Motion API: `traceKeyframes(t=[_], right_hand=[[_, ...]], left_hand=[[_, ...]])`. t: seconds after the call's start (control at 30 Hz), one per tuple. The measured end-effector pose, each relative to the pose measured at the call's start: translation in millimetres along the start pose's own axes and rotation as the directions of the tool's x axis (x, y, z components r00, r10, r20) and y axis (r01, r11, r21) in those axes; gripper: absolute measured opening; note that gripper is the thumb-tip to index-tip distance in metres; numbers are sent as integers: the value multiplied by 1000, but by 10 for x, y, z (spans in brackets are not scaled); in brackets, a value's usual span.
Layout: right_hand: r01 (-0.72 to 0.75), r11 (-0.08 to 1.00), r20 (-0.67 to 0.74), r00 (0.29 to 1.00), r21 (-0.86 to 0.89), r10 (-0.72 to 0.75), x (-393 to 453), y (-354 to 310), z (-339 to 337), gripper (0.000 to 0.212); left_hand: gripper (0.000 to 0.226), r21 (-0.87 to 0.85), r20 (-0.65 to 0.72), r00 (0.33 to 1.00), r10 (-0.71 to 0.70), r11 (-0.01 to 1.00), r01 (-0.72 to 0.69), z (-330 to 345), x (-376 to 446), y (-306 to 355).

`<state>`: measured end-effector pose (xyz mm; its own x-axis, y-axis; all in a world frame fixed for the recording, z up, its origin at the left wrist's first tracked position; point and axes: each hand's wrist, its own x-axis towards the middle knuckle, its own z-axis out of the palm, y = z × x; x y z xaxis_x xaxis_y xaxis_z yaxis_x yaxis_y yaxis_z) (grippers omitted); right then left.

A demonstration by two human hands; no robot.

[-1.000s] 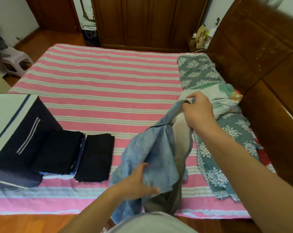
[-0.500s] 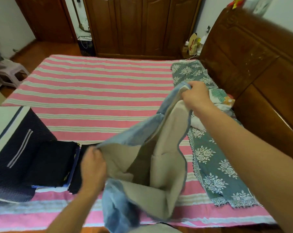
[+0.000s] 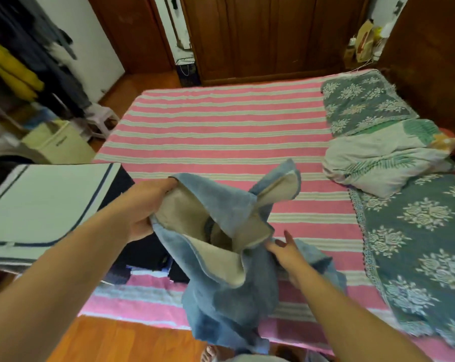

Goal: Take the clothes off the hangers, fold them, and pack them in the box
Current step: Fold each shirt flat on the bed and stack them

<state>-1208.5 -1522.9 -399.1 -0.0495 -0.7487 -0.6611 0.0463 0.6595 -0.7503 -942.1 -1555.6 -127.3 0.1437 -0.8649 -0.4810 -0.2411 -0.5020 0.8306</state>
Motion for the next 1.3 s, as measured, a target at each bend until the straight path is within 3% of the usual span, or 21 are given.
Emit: traceKeyframes(t=[0.13, 0.17, 0.23, 0.3, 0.33, 0.4, 0.47, 0.53, 0.57, 0.63, 0.73, 0.8, 0.87, 0.9, 0.97, 1.03, 1.1, 1.2, 1.3], right_hand=[[-2, 971, 28, 1000, 240, -5, 443, -112, 142, 113], [20, 968, 21, 999, 251, -27, 376, -269, 204, 103], [230, 973, -21, 973, -5, -230, 260, -609, 273, 73], [444, 813, 106, 892, -377, -439, 174, -896, 369, 73], [514, 714, 250, 857, -476, -451, 117, -1011, 458, 77], [608, 495, 512, 792, -620, -331, 14, -1179, 660, 83], [677, 197, 648, 736, -709, -195, 20, -1138, 877, 63], [673, 107, 657, 738, -732, -154, 40, -1128, 1044, 26], [633, 194, 620, 774, -750, -129, 32, -1183, 1098, 21], [533, 373, 539, 837, -760, -98, 93, -1452, 1160, 31], [402, 498, 448, 894, -768, -31, 382, -2028, 1134, 26], [306, 465, 359, 933, -831, 27, 653, -2251, 1219, 31], [237, 339, 240, 970, -910, -35, 998, -2231, 1417, 31], [215, 341, 186, 976, -915, -117, 1198, -2156, 1532, 32], [251, 550, 138, 961, -797, -238, 1532, -1847, 1608, 45], [203, 712, 79, 976, -672, -203, 1617, -1390, 1500, 67], [121, 712, 102, 992, -692, -70, 1445, -831, 1294, 70], [-27, 638, 89, 985, -769, 148, 1183, -19, 1013, 62], [-20, 585, 23, 998, -811, 66, 1367, 228, 989, 53]], left_hand=[[33, -66, 35, 995, -98, 993, 100, -292, 8, -67], [31, -70, 33, 994, -105, 992, 107, -360, -1, -99], [30, -79, 6, 994, -112, 991, 112, -483, -7, -178], [30, -105, -9, 995, -103, 989, 102, -593, -9, -247], [30, -124, -13, 995, -95, 988, 93, -651, 7, -284], [33, -160, -19, 995, -94, 983, 90, -739, 28, -344], [36, -167, -11, 993, -117, 979, 113, -829, 27, -428], [39, -155, 12, 986, -165, 974, 165, -938, 31, -579], [41, -149, 9, 982, -191, 970, 190, -1006, 34, -676], [36, -78, -70, 977, -202, 977, 196, -1202, 115, -931], [22, 203, -234, 959, -161, 956, 210, -1450, 293, -1326], [31, 275, -276, 946, -167, 930, 245, -1492, 512, -1562], [35, 267, -309, 937, -163, 931, 250, -1445, 846, -1773], [37, 252, -332, 930, -156, 936, 247, -1405, 1034, -1871], [44, 209, -344, 923, -170, 945, 252, -1295, 1391, -2110], [53, 182, -299, 931, -208, 946, 269, -1157, 1641, -2412], [67, 236, -237, 928, -289, 909, 343, -1017, 1755, -2796], [70, 280, -215, 900, -380, 859, 429, -847, 1826, -3330], [64, 159, -266, 859, -437, 859, 486, -747, 1890, -3569]])
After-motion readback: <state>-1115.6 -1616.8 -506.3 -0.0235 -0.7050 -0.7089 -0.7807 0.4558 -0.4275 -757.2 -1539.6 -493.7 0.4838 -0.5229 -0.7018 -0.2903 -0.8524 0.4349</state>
